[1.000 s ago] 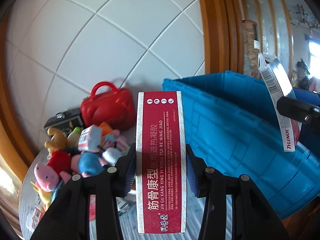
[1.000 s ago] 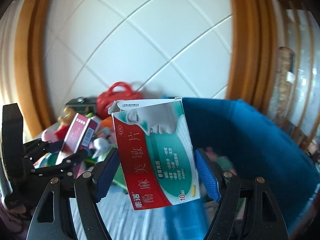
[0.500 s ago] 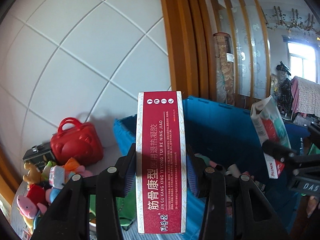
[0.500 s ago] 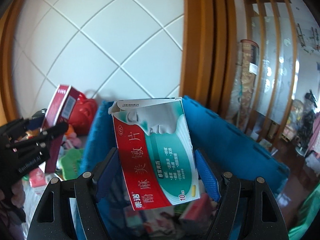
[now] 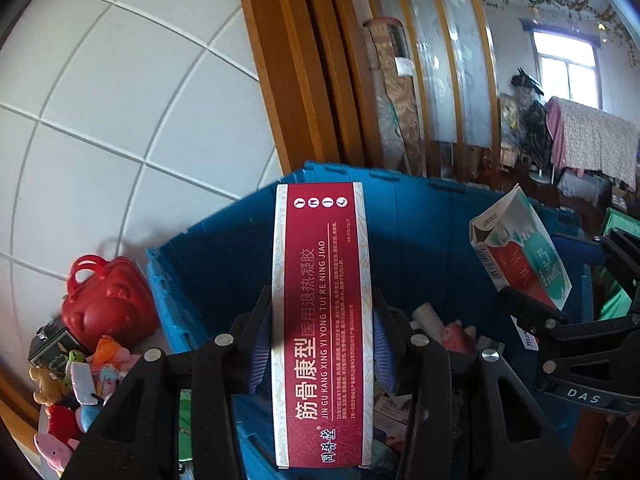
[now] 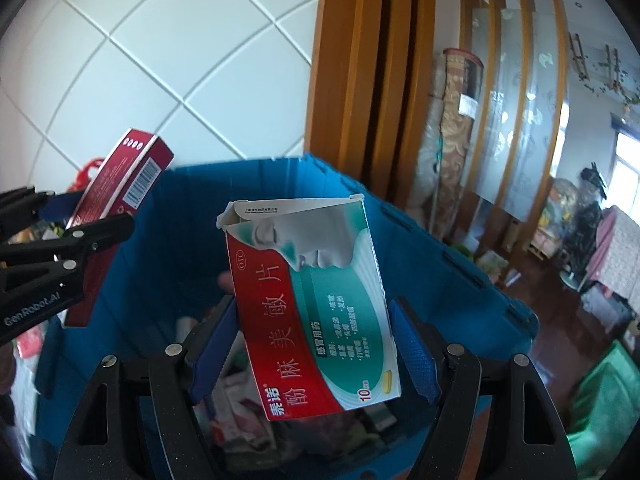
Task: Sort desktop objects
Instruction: 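Lift and carry the red ointment box and red-teal box over the blue bin, then open both tools to drop the two boxes into the bin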
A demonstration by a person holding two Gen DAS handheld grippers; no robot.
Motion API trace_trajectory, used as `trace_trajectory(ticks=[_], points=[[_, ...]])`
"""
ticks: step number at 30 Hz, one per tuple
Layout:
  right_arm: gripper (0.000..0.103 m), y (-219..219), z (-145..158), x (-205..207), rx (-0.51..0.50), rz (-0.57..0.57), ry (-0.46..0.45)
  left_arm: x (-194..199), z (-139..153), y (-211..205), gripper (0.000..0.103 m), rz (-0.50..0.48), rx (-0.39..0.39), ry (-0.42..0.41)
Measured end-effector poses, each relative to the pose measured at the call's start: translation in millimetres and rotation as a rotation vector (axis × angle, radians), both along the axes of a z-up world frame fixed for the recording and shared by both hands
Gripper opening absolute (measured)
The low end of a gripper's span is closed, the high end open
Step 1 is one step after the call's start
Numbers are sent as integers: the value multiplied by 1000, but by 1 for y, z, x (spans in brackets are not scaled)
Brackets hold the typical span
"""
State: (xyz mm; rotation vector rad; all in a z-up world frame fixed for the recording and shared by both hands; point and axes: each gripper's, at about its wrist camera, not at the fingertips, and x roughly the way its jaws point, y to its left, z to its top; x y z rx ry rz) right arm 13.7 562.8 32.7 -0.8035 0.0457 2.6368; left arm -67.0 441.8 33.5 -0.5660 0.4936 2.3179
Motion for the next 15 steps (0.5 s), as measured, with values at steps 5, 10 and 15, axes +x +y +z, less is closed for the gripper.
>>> trace_trajectory(ticks=[5, 10, 15], points=[[76, 11, -5, -4, 2, -3, -25, -2, -6, 12, 44, -1, -21, -29], [76, 15, -6, -8, 10, -3, -32, -4, -8, 14, 44, 4, -26, -42], [76, 18, -9, -13, 11, -13, -49, -4, -9, 16, 44, -2, -31, -47]])
